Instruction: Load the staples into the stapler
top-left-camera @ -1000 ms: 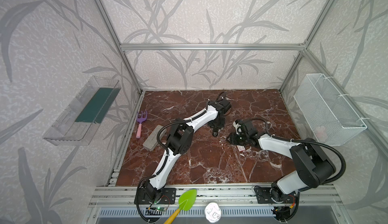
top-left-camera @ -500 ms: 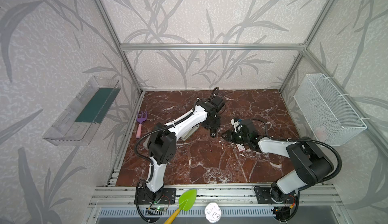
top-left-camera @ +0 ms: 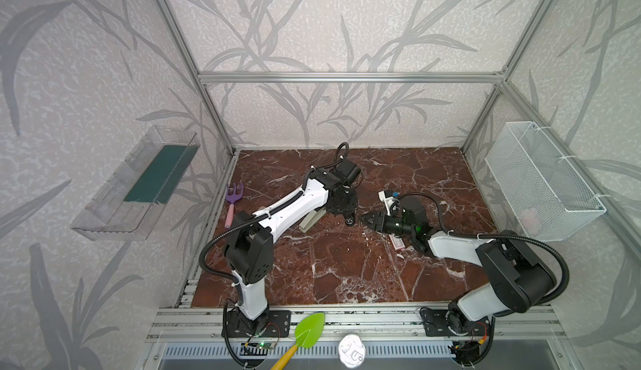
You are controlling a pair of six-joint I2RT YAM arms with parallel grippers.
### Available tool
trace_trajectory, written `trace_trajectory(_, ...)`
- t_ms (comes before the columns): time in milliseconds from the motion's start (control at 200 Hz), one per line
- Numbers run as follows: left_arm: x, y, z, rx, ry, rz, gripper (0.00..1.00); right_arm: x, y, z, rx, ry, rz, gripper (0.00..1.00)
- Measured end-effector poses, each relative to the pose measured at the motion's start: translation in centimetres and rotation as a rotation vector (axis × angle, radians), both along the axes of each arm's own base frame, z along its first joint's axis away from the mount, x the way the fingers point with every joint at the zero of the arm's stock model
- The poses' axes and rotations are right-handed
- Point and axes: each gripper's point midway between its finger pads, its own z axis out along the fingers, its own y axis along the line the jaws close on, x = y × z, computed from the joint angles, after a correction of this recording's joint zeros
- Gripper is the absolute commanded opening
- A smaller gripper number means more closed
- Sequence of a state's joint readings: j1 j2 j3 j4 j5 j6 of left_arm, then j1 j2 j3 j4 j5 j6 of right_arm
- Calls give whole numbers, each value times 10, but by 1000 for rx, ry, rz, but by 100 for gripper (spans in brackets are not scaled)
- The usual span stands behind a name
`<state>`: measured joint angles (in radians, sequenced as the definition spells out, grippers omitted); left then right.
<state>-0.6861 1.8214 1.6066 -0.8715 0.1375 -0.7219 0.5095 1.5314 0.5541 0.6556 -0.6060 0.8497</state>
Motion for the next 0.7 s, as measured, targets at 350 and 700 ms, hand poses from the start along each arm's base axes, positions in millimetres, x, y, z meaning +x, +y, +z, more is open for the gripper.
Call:
trace_trajectory(350, 0, -7, 21, -88, -31, 24, 0, 1, 18, 0, 8, 14, 36, 40)
trace_trajectory(700, -6, -10, 23, -126, -8, 31, 0, 13, 25, -3, 4, 17, 33, 16)
